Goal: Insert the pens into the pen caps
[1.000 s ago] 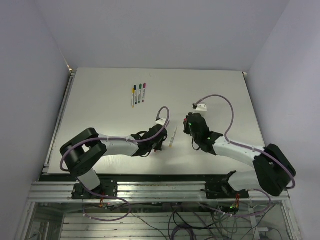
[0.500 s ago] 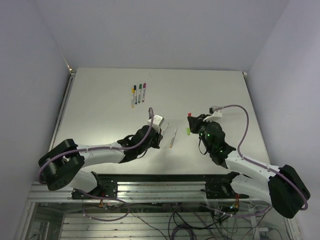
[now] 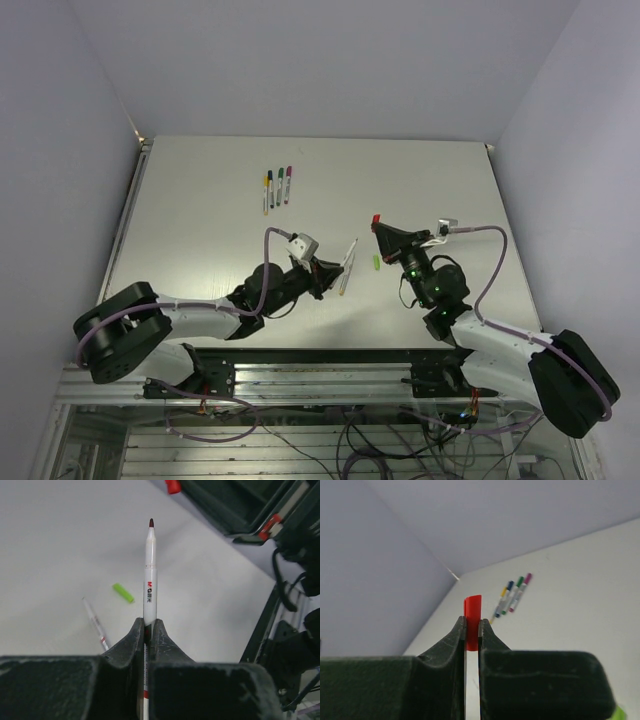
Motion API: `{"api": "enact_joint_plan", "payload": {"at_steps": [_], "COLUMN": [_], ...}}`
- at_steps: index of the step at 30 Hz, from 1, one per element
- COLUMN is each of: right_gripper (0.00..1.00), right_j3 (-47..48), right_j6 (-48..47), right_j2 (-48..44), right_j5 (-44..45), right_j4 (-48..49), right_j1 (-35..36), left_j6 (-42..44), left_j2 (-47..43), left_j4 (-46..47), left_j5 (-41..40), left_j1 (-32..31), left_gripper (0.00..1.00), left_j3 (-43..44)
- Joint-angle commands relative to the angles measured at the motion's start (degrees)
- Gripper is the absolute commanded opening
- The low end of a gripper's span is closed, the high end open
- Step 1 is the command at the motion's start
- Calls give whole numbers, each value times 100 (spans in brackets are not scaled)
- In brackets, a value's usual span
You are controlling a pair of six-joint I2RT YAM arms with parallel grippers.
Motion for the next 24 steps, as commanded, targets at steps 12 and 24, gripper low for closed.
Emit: {"api": "enact_joint_plan", "payload": {"at_steps": [12,24], "right_gripper": [0,0], "right_j3": [-406,-467], "right_j6": [916,815], "right_j2": [880,893], "right_j5": [-876,-886], "right_j4": [2995,2969], "right_j1": [-88,-94], "left_j6": [-349,-393], "left_j2": [513,549], "left_j4": [2012,2096], "left_j5": [759,896], "left_j1": [28,28], "left_gripper": [7,7], "left_j3": [98,169]}}
